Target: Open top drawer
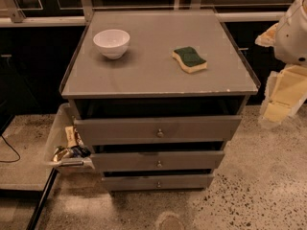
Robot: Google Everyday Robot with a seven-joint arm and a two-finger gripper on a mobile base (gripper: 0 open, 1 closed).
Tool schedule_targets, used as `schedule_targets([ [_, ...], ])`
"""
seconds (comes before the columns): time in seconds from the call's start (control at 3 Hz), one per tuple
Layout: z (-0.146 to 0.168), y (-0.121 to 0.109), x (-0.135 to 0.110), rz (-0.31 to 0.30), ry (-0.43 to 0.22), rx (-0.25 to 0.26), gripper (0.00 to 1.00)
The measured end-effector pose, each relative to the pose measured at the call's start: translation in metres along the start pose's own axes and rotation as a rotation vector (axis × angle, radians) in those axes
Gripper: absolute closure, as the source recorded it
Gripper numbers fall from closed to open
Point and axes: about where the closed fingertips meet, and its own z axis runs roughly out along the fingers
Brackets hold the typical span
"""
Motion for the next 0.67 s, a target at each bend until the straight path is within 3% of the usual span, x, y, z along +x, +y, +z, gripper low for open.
schedule_targets([
  [0.67, 0.0059, 0.0012, -0.0006, 0.007, 0.002, -0.003, 0.00],
])
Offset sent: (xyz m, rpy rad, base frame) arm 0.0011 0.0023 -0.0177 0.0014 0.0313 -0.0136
